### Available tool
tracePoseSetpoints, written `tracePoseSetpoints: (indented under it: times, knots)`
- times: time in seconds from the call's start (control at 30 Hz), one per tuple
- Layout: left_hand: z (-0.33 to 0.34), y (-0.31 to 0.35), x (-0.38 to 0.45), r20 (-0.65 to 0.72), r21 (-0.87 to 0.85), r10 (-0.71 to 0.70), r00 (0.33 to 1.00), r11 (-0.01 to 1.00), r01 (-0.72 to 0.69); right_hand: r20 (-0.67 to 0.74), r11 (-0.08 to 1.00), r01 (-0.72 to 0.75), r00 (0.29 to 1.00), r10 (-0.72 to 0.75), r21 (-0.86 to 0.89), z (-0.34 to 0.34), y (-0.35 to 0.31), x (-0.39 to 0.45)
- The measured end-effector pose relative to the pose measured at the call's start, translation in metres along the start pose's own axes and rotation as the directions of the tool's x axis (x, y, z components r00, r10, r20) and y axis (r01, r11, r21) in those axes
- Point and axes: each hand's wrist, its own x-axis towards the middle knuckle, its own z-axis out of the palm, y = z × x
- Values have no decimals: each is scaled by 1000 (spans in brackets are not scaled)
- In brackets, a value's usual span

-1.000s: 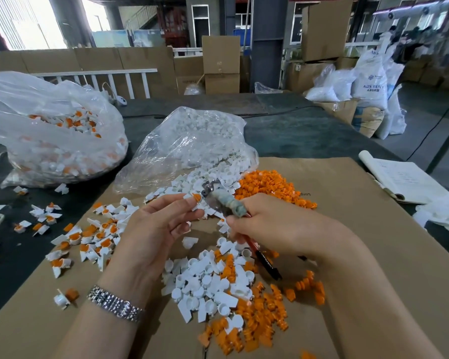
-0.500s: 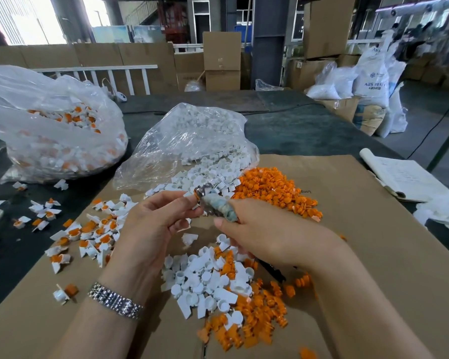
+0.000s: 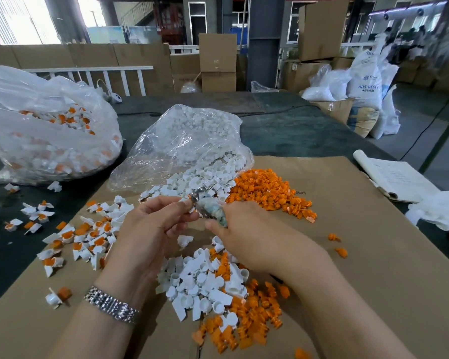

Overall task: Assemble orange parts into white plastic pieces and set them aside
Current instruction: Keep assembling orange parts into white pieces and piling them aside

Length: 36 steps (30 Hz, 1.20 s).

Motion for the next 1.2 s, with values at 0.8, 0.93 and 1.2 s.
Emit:
tracePoseSetpoints:
  times: [0.8, 0.93, 1.2]
  knots:
    - [-3, -27, 12, 498, 865, 275, 823, -225, -448, -295, 857, -401, 903, 311, -324, 15, 45, 29]
    - [-3, -28, 13, 528, 849, 281, 801, -192, -492, -345, 882, -330, 915, 211, -337, 16, 44, 30]
    - [-3, -31, 15, 481, 877, 348, 805, -163, -453, -248, 831, -21, 958, -142, -556, 19, 29, 27]
